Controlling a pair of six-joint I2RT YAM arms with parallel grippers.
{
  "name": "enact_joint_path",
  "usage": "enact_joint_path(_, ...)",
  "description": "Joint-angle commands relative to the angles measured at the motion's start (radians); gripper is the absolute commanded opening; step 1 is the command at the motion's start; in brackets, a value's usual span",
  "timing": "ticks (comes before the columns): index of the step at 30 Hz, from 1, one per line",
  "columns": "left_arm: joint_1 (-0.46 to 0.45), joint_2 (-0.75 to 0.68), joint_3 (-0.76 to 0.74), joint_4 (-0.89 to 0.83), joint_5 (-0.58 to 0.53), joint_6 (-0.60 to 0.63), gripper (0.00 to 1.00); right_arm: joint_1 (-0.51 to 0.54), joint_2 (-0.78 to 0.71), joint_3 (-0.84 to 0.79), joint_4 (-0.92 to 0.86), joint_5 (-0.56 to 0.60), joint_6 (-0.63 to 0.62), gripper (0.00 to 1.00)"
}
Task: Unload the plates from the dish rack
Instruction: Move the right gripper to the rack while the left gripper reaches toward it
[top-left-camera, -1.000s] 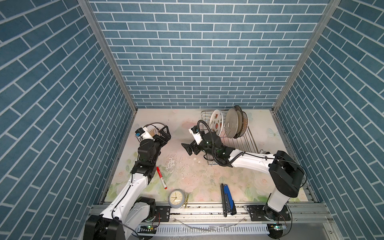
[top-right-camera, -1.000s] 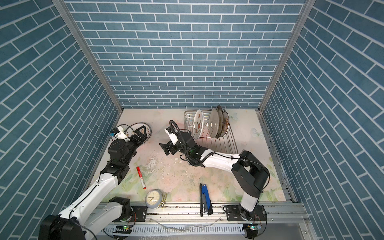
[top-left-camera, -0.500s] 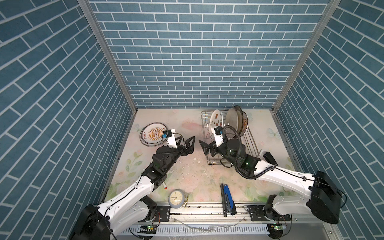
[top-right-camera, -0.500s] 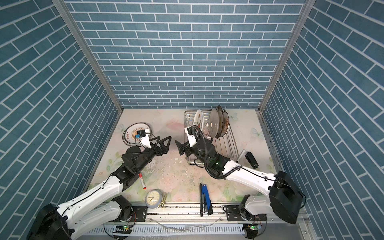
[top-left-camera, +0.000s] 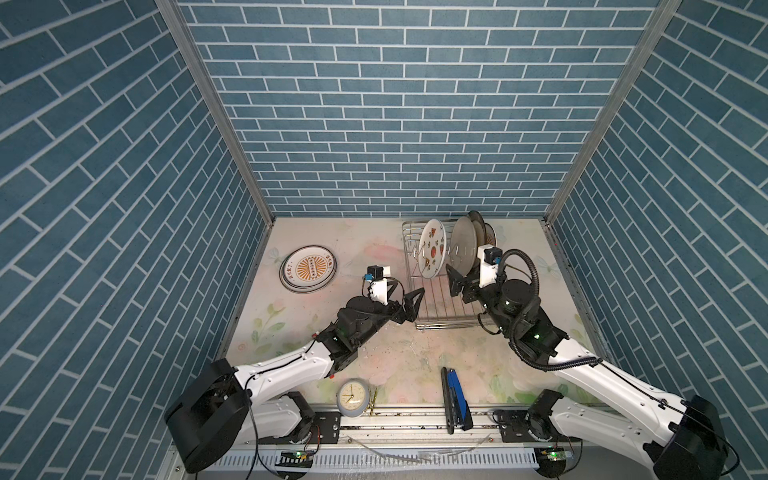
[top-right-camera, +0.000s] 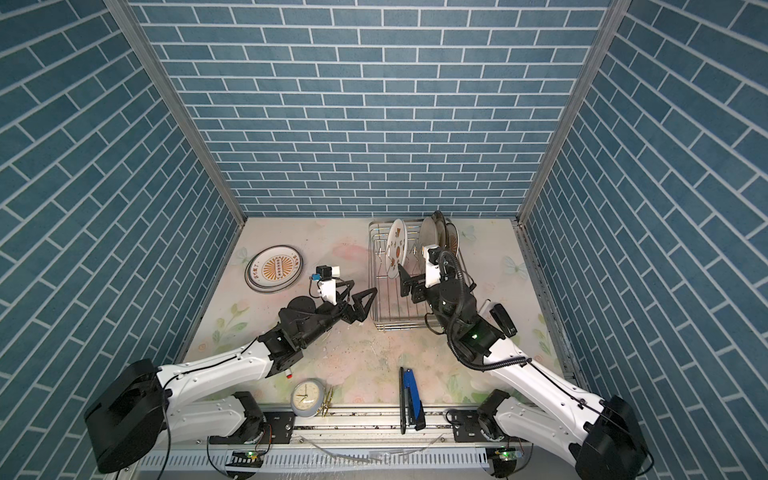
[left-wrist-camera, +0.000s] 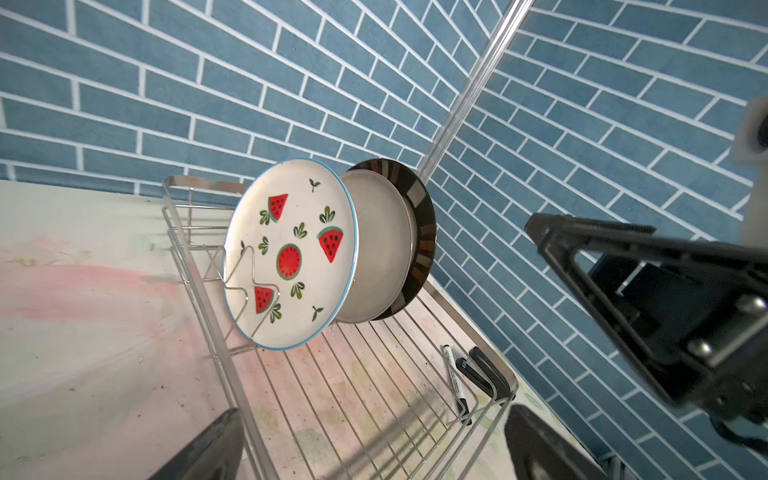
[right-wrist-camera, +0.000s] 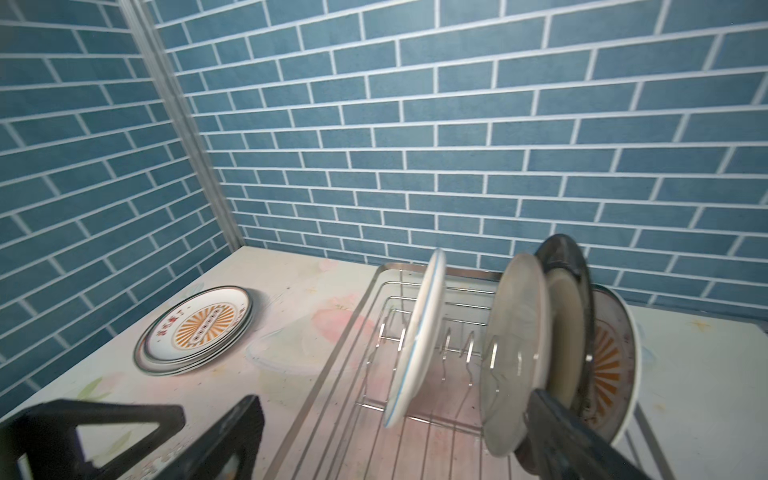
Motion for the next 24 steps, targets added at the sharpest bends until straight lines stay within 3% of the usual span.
enact_joint_path(1, -0.006, 0.020, 0.024, 0.068, 0.040, -0.005, 1.00, -0.058, -0.019, 0.018, -0.071, 0.024, 0.014, 0.99)
enact_joint_path(11, -0.017, 0.107, 0.047, 0.148, 0.115, -0.013, 1.00, -0.303, 0.035, 0.093, -0.119, -0.045, 0.136, 0.93)
enact_joint_path(18, -0.017, 0.138, 0.048, 0.178, 0.099, -0.021, 1.00, -0.471, 0.154, 0.149, -0.126, -0.177, 0.239, 0.61)
enact_joint_path(22, -0.017, 0.161, 0.073, 0.154, 0.112, -0.024, 1.00, -0.536, 0.281, 0.229, -0.141, -0.292, 0.261, 0.56)
enact_joint_path(24, -0.017, 0.162, 0.074, 0.154, 0.103, -0.028, 1.00, -0.544, 0.347, 0.279, -0.169, -0.288, 0.255, 0.52)
